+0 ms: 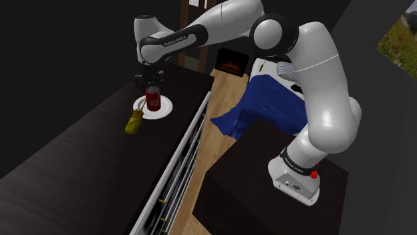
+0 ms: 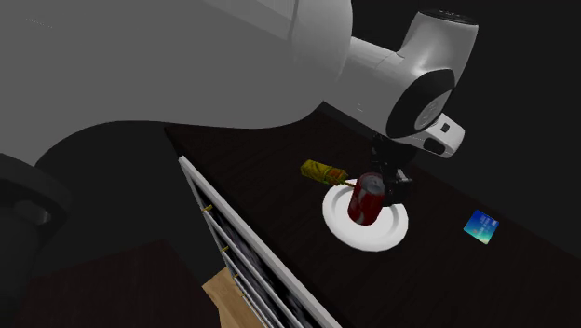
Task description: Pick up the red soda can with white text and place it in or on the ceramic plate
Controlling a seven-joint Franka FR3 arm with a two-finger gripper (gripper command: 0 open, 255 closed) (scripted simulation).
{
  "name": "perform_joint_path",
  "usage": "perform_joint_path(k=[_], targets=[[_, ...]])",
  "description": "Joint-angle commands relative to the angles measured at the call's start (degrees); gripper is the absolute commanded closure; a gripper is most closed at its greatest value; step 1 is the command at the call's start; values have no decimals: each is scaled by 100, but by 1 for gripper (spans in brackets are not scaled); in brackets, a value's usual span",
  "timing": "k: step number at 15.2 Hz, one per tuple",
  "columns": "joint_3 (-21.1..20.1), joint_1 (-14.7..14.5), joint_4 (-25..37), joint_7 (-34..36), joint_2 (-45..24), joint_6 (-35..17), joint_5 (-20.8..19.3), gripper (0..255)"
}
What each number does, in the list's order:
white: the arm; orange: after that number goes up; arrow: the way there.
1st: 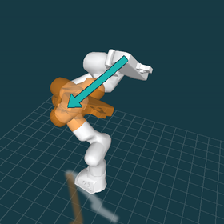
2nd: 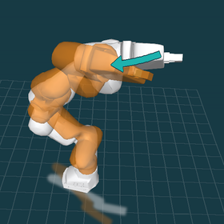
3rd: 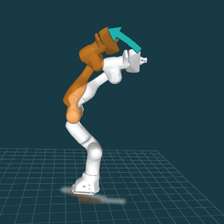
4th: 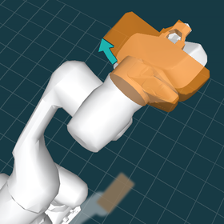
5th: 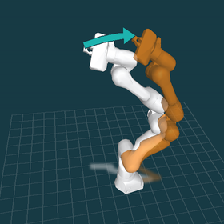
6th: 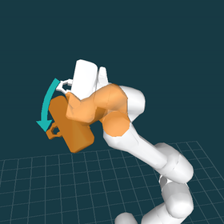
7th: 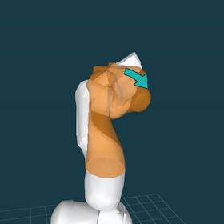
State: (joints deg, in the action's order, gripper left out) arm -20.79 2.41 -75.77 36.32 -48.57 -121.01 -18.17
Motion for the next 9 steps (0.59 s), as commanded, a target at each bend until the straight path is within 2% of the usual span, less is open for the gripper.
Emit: perform_joint_path(k=[1,6,9], targets=[[0,0,0,0,0,0,0,0],[-94,38,133,-64,357,481,114,0],[-94,38,132,-64,357,481,114,0]])
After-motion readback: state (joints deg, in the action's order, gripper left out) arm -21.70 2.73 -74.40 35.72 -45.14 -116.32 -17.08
